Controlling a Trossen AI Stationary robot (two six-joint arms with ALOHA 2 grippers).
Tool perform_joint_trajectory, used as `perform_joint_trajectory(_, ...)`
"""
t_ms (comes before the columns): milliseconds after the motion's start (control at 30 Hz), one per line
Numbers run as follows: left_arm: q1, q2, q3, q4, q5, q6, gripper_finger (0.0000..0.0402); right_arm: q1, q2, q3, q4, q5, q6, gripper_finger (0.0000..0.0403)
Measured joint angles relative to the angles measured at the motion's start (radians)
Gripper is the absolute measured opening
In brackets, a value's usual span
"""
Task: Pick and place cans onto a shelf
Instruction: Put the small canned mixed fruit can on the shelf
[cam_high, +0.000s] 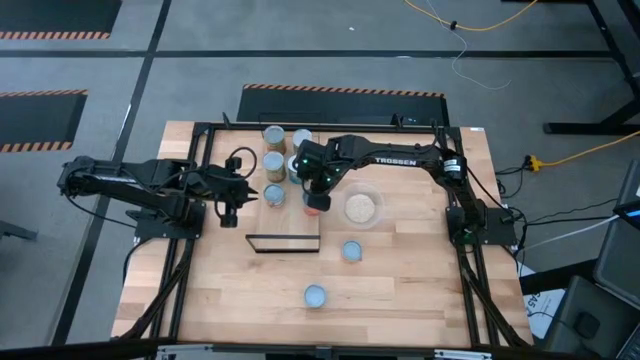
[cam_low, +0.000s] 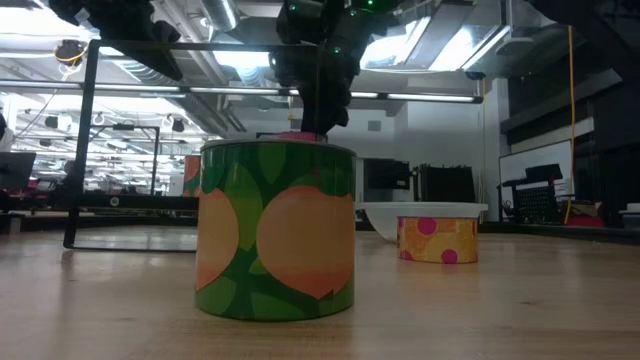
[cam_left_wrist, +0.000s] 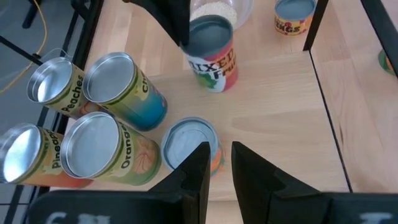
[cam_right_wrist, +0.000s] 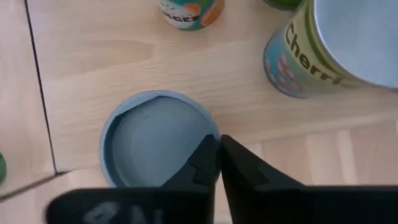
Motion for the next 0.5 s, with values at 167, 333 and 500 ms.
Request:
perform_joint_trajectory(167,0.0,-0.073,0.0,0.0,0.002,0.002,0.0058,0.0,0.001,0.0,0.016,0.003,-0.11,0.0014)
perform_joint_trajectory(333,-0.001,-0.183,-0.006,-0.023,0.031,-0.006,0.0058,0.0,0.002,0.0,0.037,0.003,-0.26,0.0009)
perform_joint_trajectory(500,-0.005,-0.294,-0.116,0.065,0.061,-0.012,0.0058,-0.001,0.004,-0.001,0.089,0.004,-0.4,0.001)
